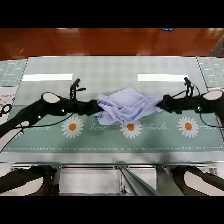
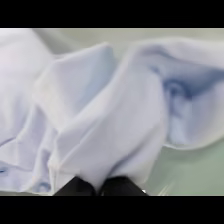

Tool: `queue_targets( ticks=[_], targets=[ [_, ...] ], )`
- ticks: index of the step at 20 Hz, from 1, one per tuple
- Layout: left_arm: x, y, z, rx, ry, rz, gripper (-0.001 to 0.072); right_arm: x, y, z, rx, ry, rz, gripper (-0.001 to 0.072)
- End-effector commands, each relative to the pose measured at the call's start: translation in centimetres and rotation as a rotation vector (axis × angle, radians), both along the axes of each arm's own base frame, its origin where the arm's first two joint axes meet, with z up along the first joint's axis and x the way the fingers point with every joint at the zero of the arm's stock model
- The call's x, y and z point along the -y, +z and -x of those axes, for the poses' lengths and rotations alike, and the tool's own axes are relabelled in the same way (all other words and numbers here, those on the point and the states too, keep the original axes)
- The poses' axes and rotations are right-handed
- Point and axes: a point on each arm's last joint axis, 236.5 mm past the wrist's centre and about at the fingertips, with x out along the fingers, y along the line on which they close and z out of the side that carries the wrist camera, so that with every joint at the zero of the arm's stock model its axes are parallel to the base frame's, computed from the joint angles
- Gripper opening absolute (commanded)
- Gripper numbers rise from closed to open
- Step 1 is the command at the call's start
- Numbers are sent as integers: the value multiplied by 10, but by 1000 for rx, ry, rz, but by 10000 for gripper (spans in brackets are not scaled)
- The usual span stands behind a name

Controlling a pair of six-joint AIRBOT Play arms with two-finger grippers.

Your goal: Fold the shirts.

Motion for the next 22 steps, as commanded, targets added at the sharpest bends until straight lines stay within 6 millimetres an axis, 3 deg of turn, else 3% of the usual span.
queue_targets(
  ticks=[1,4,6,8,10,12,17,19,22],
  targets=[
    [-17,84,-43,164,27,81,18,9,77,-35,159,91,96,23],
    [-44,223,-76,481,69,137,18,27,204,-62,447,91,236,23],
    [-63,323,-79,712,97,153,17,30,294,-61,659,75,300,22],
    [-77,410,-58,890,82,156,17,25,370,-41,826,74,336,22],
    [-84,464,-23,1007,32,96,17,17,427,-4,958,82,370,22],
    [-86,489,13,1066,-22,9,17,11,448,38,1004,110,410,22],
    [-89,529,94,1232,-27,-78,17,4,450,126,989,135,470,23],
    [-96,531,112,1243,2,-120,17,-1,431,147,934,141,450,22],
    [-99,501,117,1140,-27,-170,18,-18,373,153,793,188,327,23]
  ],
)
